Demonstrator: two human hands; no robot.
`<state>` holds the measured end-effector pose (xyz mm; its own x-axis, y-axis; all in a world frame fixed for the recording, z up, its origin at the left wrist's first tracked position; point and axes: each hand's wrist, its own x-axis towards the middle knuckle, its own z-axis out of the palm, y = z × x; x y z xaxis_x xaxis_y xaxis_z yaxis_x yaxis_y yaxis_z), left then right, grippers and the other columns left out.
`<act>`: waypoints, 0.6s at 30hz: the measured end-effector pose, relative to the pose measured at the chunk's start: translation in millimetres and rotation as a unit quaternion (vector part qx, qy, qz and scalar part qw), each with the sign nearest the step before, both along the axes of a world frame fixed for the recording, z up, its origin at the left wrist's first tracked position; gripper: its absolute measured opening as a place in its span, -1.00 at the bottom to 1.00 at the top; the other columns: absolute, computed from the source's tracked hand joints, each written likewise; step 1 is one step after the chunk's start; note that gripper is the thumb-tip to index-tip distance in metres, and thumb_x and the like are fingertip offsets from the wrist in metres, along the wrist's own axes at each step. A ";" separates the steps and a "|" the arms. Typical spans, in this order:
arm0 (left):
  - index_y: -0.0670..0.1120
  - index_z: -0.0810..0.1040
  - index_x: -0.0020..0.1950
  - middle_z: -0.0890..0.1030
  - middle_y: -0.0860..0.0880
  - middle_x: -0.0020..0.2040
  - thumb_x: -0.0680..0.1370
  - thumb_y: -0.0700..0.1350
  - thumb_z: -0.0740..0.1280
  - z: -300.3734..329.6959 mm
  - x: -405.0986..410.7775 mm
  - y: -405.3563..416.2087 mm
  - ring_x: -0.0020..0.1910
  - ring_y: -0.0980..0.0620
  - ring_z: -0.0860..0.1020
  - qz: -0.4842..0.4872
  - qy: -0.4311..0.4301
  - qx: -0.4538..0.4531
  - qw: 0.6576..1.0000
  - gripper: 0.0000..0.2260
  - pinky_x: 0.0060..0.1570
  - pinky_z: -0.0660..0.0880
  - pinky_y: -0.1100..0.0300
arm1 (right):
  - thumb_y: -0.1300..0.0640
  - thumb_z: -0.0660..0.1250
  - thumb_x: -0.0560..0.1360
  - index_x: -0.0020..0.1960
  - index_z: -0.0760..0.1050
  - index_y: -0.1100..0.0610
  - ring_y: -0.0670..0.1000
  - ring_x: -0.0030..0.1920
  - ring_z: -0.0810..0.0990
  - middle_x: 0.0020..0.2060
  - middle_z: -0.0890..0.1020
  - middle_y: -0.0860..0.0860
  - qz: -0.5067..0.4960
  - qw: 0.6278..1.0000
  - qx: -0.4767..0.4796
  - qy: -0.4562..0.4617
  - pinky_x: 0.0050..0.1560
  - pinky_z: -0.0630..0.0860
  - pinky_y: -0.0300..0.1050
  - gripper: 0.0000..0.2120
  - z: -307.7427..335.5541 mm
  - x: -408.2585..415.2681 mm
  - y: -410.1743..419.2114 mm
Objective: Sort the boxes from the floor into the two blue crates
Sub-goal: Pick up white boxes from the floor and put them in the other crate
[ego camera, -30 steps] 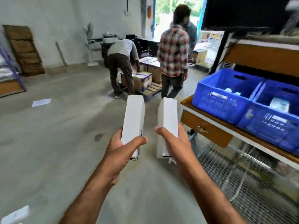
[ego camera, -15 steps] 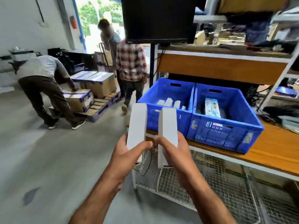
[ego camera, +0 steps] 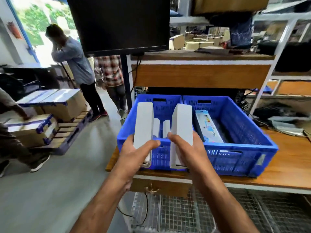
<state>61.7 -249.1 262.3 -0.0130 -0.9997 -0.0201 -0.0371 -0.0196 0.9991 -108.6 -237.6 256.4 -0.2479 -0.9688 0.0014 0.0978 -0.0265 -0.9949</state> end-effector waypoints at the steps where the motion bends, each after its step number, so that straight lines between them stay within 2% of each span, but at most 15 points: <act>1: 0.07 0.60 0.23 0.74 0.06 0.04 0.23 0.19 0.55 1.2 -3.6 -14.5 0.07 0.02 0.70 -0.001 -0.006 0.001 1.000 -0.41 0.03 0.64 0.01 | -0.15 0.52 0.46 0.32 0.44 -0.15 -0.27 -0.04 0.66 -0.03 0.69 -0.28 0.000 1.000 -0.005 0.001 -0.11 0.55 -0.22 -0.51 1.9 -3.5 -15.1; 3: 0.08 0.59 0.22 0.74 0.04 0.04 0.24 0.18 0.54 3.7 -13.6 -51.3 0.06 -0.02 0.69 0.003 -0.016 -0.001 1.000 -0.43 0.03 0.65 -0.03 | -0.16 0.52 0.45 0.32 0.44 -0.16 -0.36 -0.08 0.62 -0.04 0.67 -0.32 -0.003 1.000 -0.013 -0.001 -0.25 0.53 -0.34 -0.50 6.8 -11.4 -52.3; 6: 0.11 0.59 0.17 0.73 0.07 0.01 0.24 0.19 0.52 5.6 -28.4 -103.0 -0.01 0.02 0.70 0.022 -0.033 -0.002 0.999 -0.48 0.00 0.66 -0.05 | -0.17 0.53 0.43 0.33 0.45 -0.14 -0.32 -0.11 0.65 0.02 0.69 -0.20 0.008 1.000 0.003 -0.001 -0.31 0.52 -0.38 -0.47 10.8 -22.3 -108.9; 9: 0.01 0.59 0.14 0.67 0.01 -0.16 0.24 0.17 0.51 10.7 -35.5 -149.7 -0.32 0.03 0.59 0.030 -0.056 0.021 0.998 -0.47 -0.34 0.60 0.08 | -0.16 0.53 0.44 0.30 0.52 -0.01 -0.12 -0.09 0.69 0.04 0.71 -0.08 0.023 0.999 0.037 0.002 -0.32 0.50 -0.33 -0.50 13.8 -28.2 -160.1; 11: -0.02 0.58 0.12 0.62 0.00 -0.24 0.19 0.19 0.49 10.7 -37.8 -184.7 -0.36 0.05 0.53 0.030 -0.093 0.039 0.994 -0.43 -0.43 0.48 0.17 | -0.17 0.52 0.44 0.27 0.54 0.08 -0.08 -0.08 0.67 0.01 0.71 -0.05 0.028 0.997 0.066 0.012 -0.36 0.47 -0.31 -0.49 9.4 -30.9 -197.3; 12: -0.02 0.58 0.09 0.61 0.02 -0.27 0.19 0.18 0.49 8.6 -37.5 -202.6 -0.37 0.06 0.51 0.028 -0.110 0.049 0.992 -0.47 -0.42 0.44 0.20 | -0.18 0.52 0.44 0.28 0.53 0.11 -0.06 -0.11 0.66 -0.01 0.70 -0.04 0.037 0.996 0.083 0.018 -0.38 0.46 -0.30 -0.46 4.8 -31.1 -216.3; 14: -0.02 0.60 -0.04 0.55 0.04 -0.34 0.30 0.11 0.51 -2.7 -35.4 -236.1 -0.39 0.04 0.47 0.018 -0.132 0.069 0.989 -0.67 -0.42 0.39 0.27 | -0.21 0.51 0.43 0.33 0.50 0.16 -0.03 -0.19 0.59 -0.04 0.65 -0.01 0.061 0.990 0.125 0.037 -0.41 0.43 -0.29 -0.36 -8.5 -28.2 -247.8; 16: -0.01 0.63 -0.04 0.61 0.05 -0.28 0.42 0.05 0.51 -19.4 -32.2 -259.9 -0.29 0.01 0.56 0.006 -0.175 0.088 0.981 -0.79 -0.41 0.40 0.31 | -0.25 0.50 0.40 0.41 0.41 0.21 0.02 -0.11 0.59 0.05 0.63 0.06 0.081 0.980 0.170 0.060 -0.30 0.48 -0.22 -0.23 -24.9 -22.3 -269.0; 17: -0.02 0.63 0.06 0.67 0.03 -0.15 0.43 0.06 0.52 -28.8 -31.0 -270.4 -0.17 -0.02 0.62 -0.001 -0.202 0.107 0.974 -0.72 -0.34 0.44 0.30 | -0.24 0.50 0.40 0.44 0.34 0.21 0.03 -0.05 0.61 0.09 0.62 0.07 0.086 0.975 0.191 0.074 -0.21 0.52 -0.15 -0.19 -33.5 -18.1 -278.6; 18: -0.07 0.58 0.18 0.68 -0.04 0.01 0.41 0.12 0.52 -36.9 -29.8 -279.1 -0.02 -0.08 0.65 -0.005 -0.226 0.132 0.965 -0.57 -0.26 0.48 0.24 | -0.23 0.48 0.39 0.47 0.26 0.22 0.05 0.02 0.61 0.12 0.60 0.07 0.089 0.969 0.212 0.092 -0.11 0.56 -0.10 -0.15 -42.8 -13.6 -287.2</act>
<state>31.9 -528.2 225.4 0.0469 -0.9586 -0.2808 -0.4695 -0.2693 0.8409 -122.2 -524.8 213.6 -0.1097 -0.9196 -0.3773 -0.1175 0.3889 -0.9137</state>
